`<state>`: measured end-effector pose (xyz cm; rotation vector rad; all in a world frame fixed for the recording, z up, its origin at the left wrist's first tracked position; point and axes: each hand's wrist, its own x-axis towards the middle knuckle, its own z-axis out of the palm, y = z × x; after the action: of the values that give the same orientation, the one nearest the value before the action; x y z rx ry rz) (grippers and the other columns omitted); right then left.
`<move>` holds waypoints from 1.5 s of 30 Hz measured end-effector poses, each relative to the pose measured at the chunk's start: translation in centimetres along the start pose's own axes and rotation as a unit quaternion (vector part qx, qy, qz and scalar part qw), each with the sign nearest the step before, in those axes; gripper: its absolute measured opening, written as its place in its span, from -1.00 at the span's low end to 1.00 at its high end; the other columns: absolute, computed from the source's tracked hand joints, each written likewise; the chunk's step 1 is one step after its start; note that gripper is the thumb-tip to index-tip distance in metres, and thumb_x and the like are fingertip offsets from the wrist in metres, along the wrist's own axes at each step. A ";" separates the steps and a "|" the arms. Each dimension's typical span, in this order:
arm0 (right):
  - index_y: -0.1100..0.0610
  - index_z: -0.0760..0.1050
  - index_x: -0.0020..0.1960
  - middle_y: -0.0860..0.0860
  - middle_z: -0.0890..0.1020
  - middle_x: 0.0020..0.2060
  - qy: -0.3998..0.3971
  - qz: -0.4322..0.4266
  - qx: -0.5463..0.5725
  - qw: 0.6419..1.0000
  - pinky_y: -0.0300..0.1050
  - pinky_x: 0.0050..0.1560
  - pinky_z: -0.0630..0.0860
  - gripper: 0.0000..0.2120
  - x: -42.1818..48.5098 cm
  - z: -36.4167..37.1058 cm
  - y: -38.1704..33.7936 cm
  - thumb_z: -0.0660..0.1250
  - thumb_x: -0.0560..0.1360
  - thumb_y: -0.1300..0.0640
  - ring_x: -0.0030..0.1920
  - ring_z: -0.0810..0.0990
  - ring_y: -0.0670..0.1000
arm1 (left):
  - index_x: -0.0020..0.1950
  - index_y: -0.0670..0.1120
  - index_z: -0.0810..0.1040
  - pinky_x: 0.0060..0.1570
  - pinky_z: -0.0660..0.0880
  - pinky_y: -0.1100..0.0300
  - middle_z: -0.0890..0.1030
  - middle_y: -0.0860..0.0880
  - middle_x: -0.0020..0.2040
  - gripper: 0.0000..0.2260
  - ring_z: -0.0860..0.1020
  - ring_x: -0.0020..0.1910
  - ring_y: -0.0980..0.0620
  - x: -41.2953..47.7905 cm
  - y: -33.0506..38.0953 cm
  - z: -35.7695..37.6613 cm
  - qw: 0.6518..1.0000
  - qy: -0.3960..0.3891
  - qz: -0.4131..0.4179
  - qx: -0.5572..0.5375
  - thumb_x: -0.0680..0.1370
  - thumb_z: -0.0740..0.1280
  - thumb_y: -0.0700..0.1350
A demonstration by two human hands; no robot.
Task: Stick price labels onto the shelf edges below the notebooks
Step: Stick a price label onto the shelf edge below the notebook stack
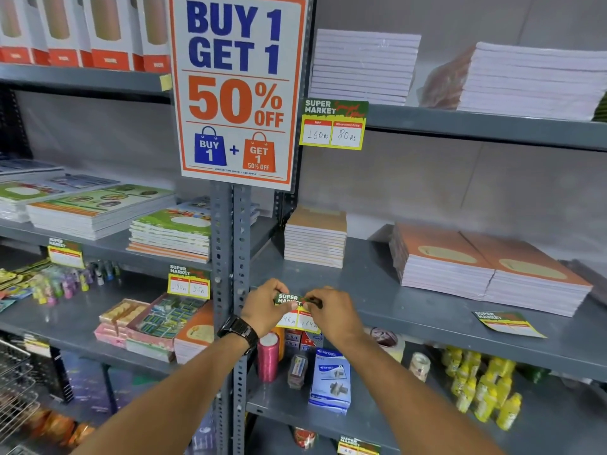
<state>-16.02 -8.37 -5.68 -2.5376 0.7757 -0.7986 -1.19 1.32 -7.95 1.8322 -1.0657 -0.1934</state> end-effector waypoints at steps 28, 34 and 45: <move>0.10 0.51 -0.06 0.05 0.60 -0.08 0.019 -0.069 -0.174 0.982 0.01 -0.04 0.44 -0.78 1.4 0.2 -1.2 0.40 0.47 -0.04 -0.03 0.50 0.11 | -0.07 0.10 0.62 -0.20 0.51 0.09 0.65 0.05 -0.08 -0.85 0.60 -0.09 -0.08 0.8 1.2 -2.8 0.904 0.013 0.162 0.396 0.53 0.26 -0.07; 0.07 0.58 0.03 0.02 0.61 -0.06 -0.005 -0.091 -0.102 0.991 0.00 0.00 0.47 -0.88 1.1 -0.4 1.0 0.39 0.49 0.12 0.00 0.49 0.09 | -0.04 0.11 0.61 -0.19 0.52 0.08 0.66 0.08 -0.05 -0.83 0.61 -0.07 -0.06 0.7 1.5 -3.1 0.907 0.011 0.163 0.387 0.53 0.25 -0.08; 0.00 0.53 0.20 -0.14 0.56 -0.04 0.031 -0.059 0.140 0.988 -0.47 -0.07 0.42 -0.56 -0.6 -5.5 4.7 0.46 0.40 -0.16 -0.07 0.53 -0.28 | 0.34 0.08 0.32 0.08 0.52 -0.10 0.56 -0.04 0.20 -0.41 0.52 0.14 -0.14 0.4 6.8 -0.8 0.954 -0.042 0.132 0.265 0.31 0.32 -0.09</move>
<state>-21.61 -12.60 -3.97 -2.3309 0.4950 -0.9562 -4.49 0.56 -1.94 2.1334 -1.5162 0.1983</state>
